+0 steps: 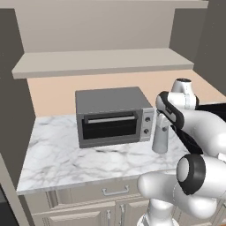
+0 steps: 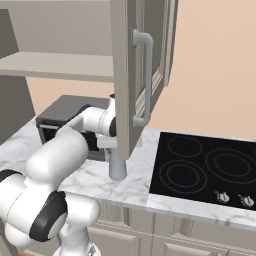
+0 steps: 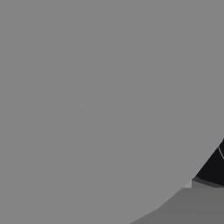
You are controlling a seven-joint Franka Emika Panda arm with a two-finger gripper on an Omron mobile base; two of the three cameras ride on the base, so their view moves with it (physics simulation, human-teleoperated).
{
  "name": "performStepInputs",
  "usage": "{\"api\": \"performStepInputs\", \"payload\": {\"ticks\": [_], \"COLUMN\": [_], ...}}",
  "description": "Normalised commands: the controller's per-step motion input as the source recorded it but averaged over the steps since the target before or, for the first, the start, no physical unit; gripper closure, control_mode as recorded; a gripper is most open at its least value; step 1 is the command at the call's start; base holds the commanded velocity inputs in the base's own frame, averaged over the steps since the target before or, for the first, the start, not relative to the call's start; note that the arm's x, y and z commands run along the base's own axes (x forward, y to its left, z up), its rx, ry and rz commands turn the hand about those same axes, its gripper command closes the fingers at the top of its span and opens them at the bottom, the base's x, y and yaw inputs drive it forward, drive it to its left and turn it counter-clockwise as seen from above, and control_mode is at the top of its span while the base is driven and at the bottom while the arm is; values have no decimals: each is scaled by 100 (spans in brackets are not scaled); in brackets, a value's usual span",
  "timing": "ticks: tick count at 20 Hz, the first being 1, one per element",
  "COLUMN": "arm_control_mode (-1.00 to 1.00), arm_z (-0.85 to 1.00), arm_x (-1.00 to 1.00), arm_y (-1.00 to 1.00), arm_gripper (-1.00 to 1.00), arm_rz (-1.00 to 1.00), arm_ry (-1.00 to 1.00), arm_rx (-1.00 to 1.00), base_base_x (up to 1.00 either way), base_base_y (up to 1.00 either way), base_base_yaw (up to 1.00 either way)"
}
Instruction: There is a tray on the dining counter. Grab the cup, mug, and pitcher and place them on the tray. The pitcher may be placed next to the tray if it cannot fit the tray.
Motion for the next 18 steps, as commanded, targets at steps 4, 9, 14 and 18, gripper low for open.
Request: {"api": "performStepInputs", "payload": {"ticks": [4,9,14,18], "arm_control_mode": [-100,-100,-100,-100], "arm_z": [0,0,0,0], "arm_x": [0,0,0,0], "arm_y": [0,0,0,0], "arm_gripper": [100,100,100,100], "arm_rz": [0,0,0,0], "arm_ry": [0,0,0,0], "arm_rx": [0,0,0,0], "base_base_x": [0,0,0,0], "base_base_y": [0,0,0,0], "base_base_yaw": [0,0,0,0]}}
